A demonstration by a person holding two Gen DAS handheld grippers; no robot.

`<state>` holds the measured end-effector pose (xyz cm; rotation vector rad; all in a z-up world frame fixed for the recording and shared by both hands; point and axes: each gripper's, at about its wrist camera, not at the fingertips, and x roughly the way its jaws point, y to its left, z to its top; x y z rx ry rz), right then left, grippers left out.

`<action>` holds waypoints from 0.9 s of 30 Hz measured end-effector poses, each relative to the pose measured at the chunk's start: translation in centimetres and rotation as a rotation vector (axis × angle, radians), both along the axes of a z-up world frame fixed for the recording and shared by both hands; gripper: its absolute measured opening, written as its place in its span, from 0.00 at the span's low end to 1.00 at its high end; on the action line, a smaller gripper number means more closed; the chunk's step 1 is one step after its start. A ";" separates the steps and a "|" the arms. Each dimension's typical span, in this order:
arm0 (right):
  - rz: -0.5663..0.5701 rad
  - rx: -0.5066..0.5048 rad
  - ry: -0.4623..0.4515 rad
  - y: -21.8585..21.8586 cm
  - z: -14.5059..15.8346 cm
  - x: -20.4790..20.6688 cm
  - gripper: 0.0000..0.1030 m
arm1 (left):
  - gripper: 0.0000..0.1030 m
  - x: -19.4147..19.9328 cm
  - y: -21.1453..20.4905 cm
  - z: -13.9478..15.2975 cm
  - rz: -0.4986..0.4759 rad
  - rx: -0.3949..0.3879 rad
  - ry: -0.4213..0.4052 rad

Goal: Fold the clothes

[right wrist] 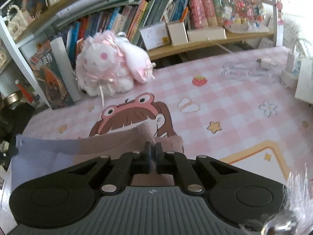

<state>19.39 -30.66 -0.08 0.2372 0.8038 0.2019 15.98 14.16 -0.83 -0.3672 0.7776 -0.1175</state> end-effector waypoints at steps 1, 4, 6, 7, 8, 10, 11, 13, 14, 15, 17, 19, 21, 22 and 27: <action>-0.005 -0.016 -0.006 0.0 0.0 0.3 0.03 | 0.03 0.7 0.0 -1.1 0.006 0.021 0.030; -0.034 -0.079 0.023 0.7 -1.8 2.0 0.03 | 0.03 1.9 -1.3 -2.5 -0.010 0.077 0.036; -0.062 -0.118 0.035 1.0 -2.6 2.3 0.03 | 0.03 2.2 -2.1 -2.7 -0.023 0.111 0.021; -0.080 -0.121 0.038 1.1 -2.8 2.2 0.03 | 0.04 2.2 -2.4 -2.6 -0.027 0.120 0.012; -0.098 -0.125 0.040 1.1 -2.9 2.2 0.03 | 0.04 1.9 -2.3 -2.1 -0.025 0.113 -0.003; -0.134 -0.131 0.045 1.3 -3.2 2.1 0.03 | 0.03 1.4 -2.1 -1.2 -0.021 0.100 -0.031; -0.148 -0.128 0.040 1.3 -3.1 2.0 0.03 | 0.03 1.1 -2.1 -0.6 -0.020 0.102 -0.053; -0.160 -0.110 0.006 1.2 -1.7 1.3 0.03 | 0.02 1.0 -2.2 0.1 -0.016 0.125 -0.090; -0.159 -0.123 -0.008 1.2 -1.3 1.1 0.03 | 0.02 1.3 -2.0 -0.2 -0.011 0.127 -0.080; -0.158 -0.136 -0.022 1.3 -0.9 0.9 0.03 | 0.02 1.8 -1.9 -0.8 -0.008 0.132 -0.051; -0.154 -0.169 0.006 1.4 -1.6 1.2 0.03 | 0.02 2.7 -1.7 -2.3 0.001 0.160 0.012; -0.150 -0.205 0.059 1.4 -3.1 2.0 0.03 | 0.02 2.8 -1.6 -3.2 0.008 0.180 0.046; -0.137 -0.219 0.076 1.4 -4.0 2.3 0.04 | 0.03 2.2 -1.3 -3.2 0.015 0.169 0.032; -0.134 -0.222 0.068 1.4 -3.8 2.2 0.05 | 0.04 1.9 -1.1 -3.0 0.021 0.160 0.020; -0.152 -0.215 -0.002 0.8 -2.2 -0.1 0.33 | 0.22 -0.5 -0.1 -0.4 0.041 0.075 -0.078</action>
